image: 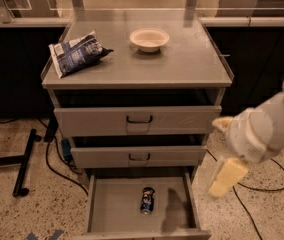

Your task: Pick pepsi can from bottom drawer and place on counter

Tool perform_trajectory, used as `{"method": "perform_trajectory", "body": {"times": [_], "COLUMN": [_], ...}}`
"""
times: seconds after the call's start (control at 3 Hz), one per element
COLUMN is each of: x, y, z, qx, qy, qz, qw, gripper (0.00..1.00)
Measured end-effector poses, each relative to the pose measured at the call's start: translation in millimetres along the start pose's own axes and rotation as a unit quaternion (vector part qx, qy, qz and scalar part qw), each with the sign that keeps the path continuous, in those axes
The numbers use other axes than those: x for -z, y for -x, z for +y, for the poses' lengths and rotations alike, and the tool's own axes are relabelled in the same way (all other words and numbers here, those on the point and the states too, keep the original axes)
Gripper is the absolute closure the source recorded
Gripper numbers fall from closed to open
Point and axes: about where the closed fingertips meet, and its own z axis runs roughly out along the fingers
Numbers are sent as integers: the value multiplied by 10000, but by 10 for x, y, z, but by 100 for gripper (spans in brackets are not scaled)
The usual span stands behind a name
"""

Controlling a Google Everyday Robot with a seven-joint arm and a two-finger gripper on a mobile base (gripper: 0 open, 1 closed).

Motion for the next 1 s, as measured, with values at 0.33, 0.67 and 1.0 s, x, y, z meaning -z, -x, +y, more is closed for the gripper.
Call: {"method": "perform_trajectory", "body": {"times": [0.33, 0.67, 1.0], "x": [-1073, -2021, -2727], "y": [-155, -121, 106], "z": [438, 648, 519], "qx": [-276, -445, -543], "qy": [647, 1034, 969], "qz": [-436, -843, -1210], "qw": [9966, 9901, 9864], "gripper": [0, 0, 0]}}
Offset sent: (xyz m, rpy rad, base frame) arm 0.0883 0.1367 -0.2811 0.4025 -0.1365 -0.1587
